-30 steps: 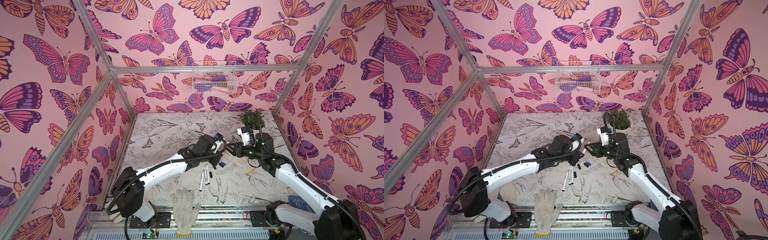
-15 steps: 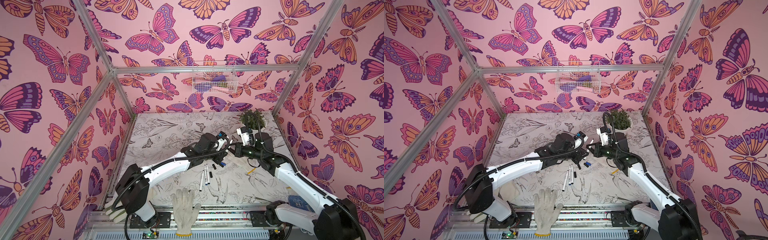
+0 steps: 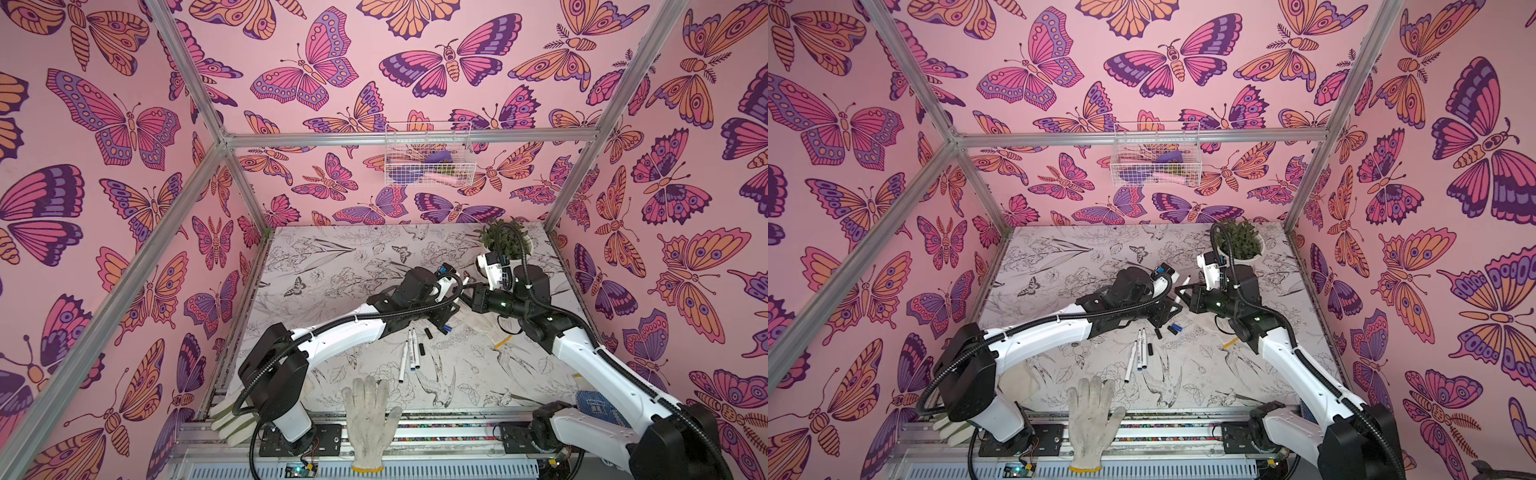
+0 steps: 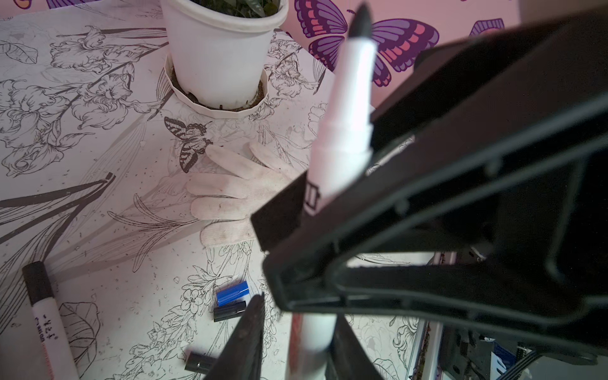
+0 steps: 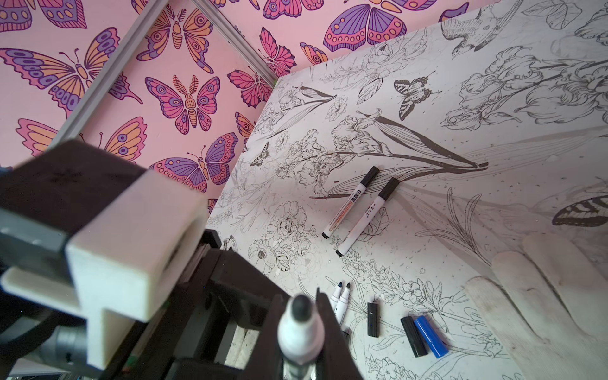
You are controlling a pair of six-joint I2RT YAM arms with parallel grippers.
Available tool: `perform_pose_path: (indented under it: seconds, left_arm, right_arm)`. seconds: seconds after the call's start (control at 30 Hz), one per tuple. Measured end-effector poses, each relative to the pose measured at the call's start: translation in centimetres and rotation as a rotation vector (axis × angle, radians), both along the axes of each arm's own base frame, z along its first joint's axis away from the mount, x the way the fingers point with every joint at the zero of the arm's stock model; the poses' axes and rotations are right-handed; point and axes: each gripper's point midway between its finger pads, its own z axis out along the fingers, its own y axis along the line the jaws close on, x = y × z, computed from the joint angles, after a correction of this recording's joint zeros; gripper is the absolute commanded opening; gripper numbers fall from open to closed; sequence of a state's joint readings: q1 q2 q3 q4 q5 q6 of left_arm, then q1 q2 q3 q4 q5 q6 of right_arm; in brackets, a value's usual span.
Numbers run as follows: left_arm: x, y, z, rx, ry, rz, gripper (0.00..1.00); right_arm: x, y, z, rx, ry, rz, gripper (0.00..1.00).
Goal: Insert pens into pen caps
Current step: Pick up a pen from the center of the table, then pick up the pen cap from the center of the table.
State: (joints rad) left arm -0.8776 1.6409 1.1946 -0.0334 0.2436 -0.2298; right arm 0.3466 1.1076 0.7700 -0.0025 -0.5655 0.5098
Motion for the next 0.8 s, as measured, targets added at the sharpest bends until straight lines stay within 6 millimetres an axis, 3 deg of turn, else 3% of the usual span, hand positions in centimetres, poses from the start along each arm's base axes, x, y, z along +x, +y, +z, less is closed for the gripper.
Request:
perform_pose_path:
  seconds: [0.17,0.3,0.37,0.5,0.57,0.7,0.8]
  left_arm:
    - [0.1,-0.3,0.3,-0.016,-0.004,0.0,0.26]
    - [-0.1,-1.0,0.3,-0.033,0.001,-0.021,0.0]
    - [0.0,-1.0,0.2,-0.033,0.001,-0.02,0.0]
    - [0.3,-0.7,0.0,-0.042,0.013,0.018,0.0]
    - [1.2,0.8,-0.9,-0.034,0.038,0.091,0.0]
    - [3.9,6.5,-3.9,0.001,0.12,0.316,0.0]
    - [4.8,10.5,-5.8,0.023,0.169,0.456,0.0]
  right_arm:
    - [0.0,0.0,0.1,0.005,-0.002,-0.001,0.0]
    - [0.2,-0.2,0.0,0.004,0.003,-0.012,0.0]
    - [0.2,-0.2,-0.1,0.003,0.008,-0.014,0.01]
    - [0.3,-0.4,-0.2,-0.003,0.011,-0.024,0.38]
    - [0.3,-0.5,-0.3,-0.016,0.006,-0.03,0.43]
    - [0.6,-1.0,-0.9,-0.042,0.006,-0.054,0.46]
    - [0.3,-1.1,-2.1,-0.076,0.026,-0.059,0.44]
